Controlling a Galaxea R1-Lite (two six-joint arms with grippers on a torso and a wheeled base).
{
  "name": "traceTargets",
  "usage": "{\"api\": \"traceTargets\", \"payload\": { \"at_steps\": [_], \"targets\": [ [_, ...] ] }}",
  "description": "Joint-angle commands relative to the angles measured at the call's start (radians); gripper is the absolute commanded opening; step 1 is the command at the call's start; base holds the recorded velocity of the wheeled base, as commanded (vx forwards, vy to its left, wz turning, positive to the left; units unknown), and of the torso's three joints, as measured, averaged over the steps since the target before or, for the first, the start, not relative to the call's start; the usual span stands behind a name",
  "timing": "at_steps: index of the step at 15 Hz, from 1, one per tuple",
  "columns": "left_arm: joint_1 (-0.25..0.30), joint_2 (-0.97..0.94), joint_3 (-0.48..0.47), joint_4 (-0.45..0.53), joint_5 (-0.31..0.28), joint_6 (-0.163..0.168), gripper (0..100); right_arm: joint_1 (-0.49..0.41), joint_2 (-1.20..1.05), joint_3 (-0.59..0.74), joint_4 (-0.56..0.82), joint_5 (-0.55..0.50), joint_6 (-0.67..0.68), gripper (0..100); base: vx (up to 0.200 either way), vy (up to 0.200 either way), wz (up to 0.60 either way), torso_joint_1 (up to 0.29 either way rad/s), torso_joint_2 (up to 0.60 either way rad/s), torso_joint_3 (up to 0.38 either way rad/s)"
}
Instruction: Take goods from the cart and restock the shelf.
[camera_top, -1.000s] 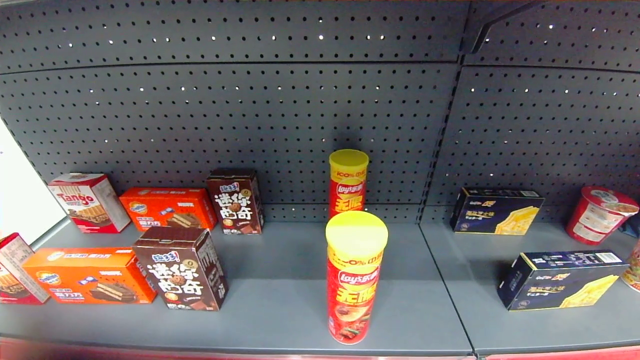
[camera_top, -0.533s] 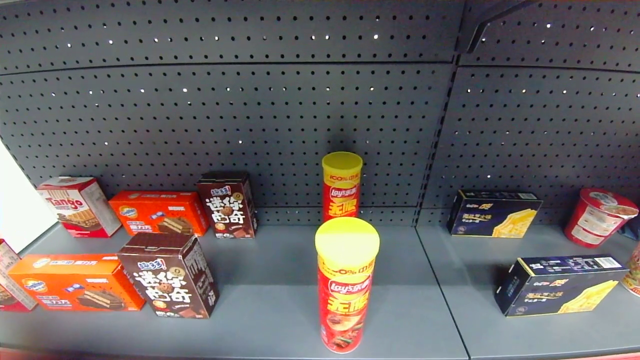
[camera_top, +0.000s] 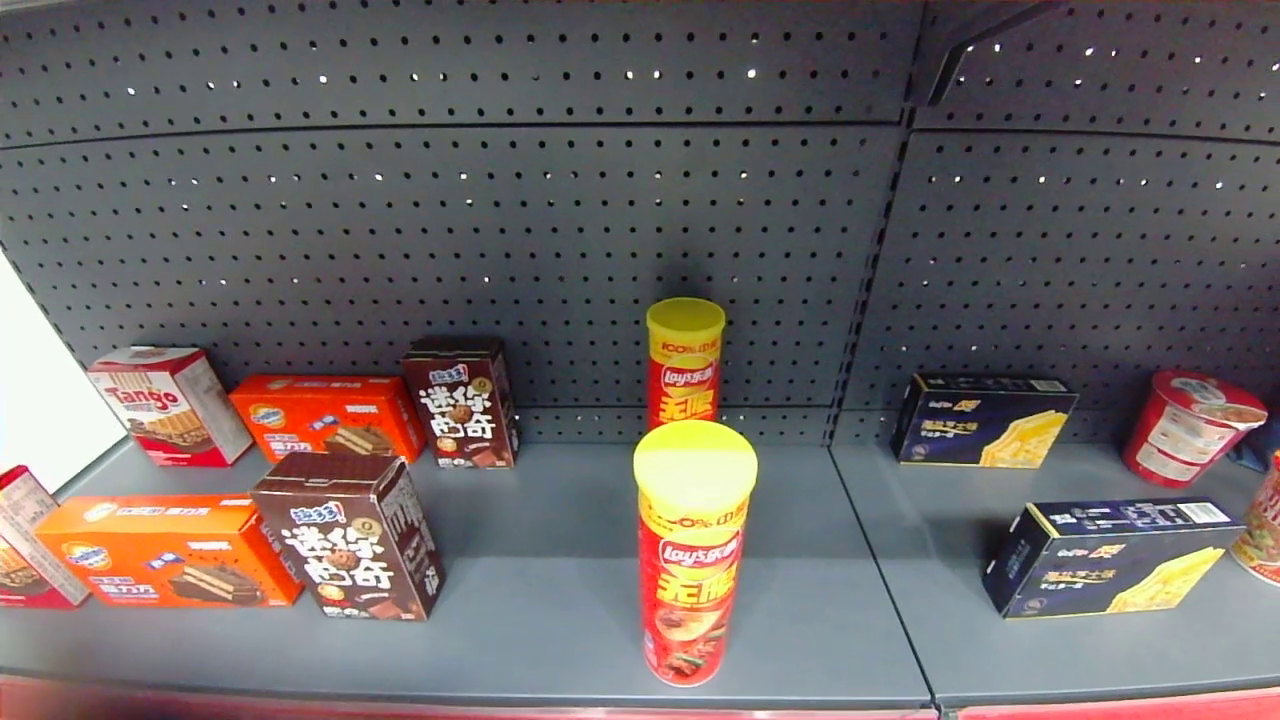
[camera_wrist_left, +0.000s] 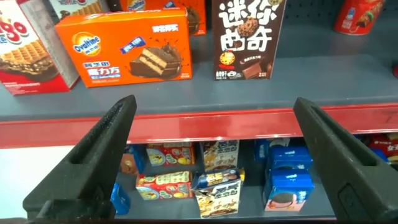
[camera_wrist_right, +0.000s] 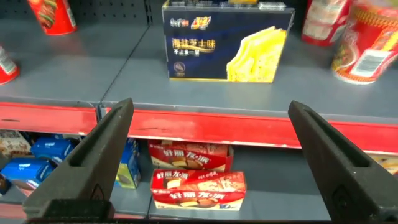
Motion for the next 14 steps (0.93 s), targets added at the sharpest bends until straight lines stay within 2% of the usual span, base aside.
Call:
{"api": "traceTargets", "payload": {
  "at_steps": [1,4,5,6,7,8,10,11,12,13,14],
  "targets": [
    [-0.002,0.001,0.000,0.000,-0.003,0.003,100,0.000,0.001,0.000,0.000,0.000,-0.001,100,0.000,0.000,0.00,0.000,0.00,0.000],
    [0.000,-0.001,-0.031,-0.020,0.020,0.002,100,0.000,0.000,0.000,0.000,0.000,0.002,100,0.000,0.000,0.00,0.000,0.00,0.000],
    [-0.006,0.016,-0.135,-0.003,0.014,0.011,100,0.000,0.001,0.000,0.000,0.000,0.001,100,0.000,0.000,0.00,0.000,0.00,0.000],
    [-0.031,0.183,-0.397,0.173,-0.077,0.033,100,0.000,0.001,0.000,0.000,-0.001,0.001,100,0.000,0.000,0.00,0.000,0.00,0.000],
    [-0.032,0.252,-0.545,0.290,-0.137,0.052,100,0.000,0.001,0.000,0.000,-0.001,0.002,100,0.000,0.000,0.00,0.000,0.00,0.000],
    [-0.037,0.320,-0.617,0.359,-0.186,0.063,100,0.000,0.001,0.000,0.000,-0.001,0.001,100,0.000,0.000,0.00,0.000,0.00,0.000],
    [-0.044,0.539,-0.798,0.399,-0.336,0.094,100,0.000,0.001,0.000,0.000,0.000,0.001,100,0.000,0.000,0.00,0.000,0.00,0.000],
    [-0.048,0.601,-0.828,0.399,-0.365,0.118,100,0.000,0.001,0.000,0.000,0.000,0.001,100,0.000,0.000,0.00,0.000,0.00,0.000],
    [-0.048,0.601,-0.828,0.399,-0.365,0.118,100,0.000,0.001,0.000,0.000,0.000,0.001,100,0.000,0.000,0.00,0.000,0.00,0.000],
    [-0.161,0.783,-0.842,0.386,-0.453,0.260,100,0.000,0.000,0.000,0.000,-0.001,0.001,100,0.000,0.000,0.00,0.000,0.00,0.000],
    [-0.221,0.826,-0.839,0.389,-0.451,0.272,100,0.000,0.001,0.000,0.000,-0.001,0.001,100,0.000,0.000,0.00,0.000,0.00,0.000]
  ]
}}
